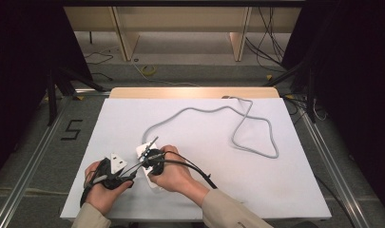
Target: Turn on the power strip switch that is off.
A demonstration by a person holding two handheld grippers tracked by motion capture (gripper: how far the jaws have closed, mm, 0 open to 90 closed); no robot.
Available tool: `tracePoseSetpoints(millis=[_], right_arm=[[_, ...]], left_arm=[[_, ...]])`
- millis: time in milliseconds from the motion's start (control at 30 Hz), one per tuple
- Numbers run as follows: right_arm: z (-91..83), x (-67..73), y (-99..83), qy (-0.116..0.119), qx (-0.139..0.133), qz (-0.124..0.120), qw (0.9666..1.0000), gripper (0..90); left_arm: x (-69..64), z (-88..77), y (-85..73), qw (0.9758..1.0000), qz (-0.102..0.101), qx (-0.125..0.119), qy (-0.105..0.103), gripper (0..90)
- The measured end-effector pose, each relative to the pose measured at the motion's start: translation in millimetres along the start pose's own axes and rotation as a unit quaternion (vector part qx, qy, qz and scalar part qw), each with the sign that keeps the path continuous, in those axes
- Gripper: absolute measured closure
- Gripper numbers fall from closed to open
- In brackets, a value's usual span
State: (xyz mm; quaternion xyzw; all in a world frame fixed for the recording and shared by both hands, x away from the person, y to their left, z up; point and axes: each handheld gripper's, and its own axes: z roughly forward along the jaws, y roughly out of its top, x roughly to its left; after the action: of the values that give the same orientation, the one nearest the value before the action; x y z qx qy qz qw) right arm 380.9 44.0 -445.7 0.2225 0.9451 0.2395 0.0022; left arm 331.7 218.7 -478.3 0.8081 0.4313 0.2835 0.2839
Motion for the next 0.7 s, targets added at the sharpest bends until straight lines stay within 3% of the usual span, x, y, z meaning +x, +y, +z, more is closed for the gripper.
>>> tracePoseSetpoints(millis=[700], right_arm=[[-0.4,0.3,-2.6,-0.001,-0.009,0.004,0.9999,90.0]], left_arm=[[0.8,-0.1,-0.4,1.0,0.001,0.0,0.0,29.4]])
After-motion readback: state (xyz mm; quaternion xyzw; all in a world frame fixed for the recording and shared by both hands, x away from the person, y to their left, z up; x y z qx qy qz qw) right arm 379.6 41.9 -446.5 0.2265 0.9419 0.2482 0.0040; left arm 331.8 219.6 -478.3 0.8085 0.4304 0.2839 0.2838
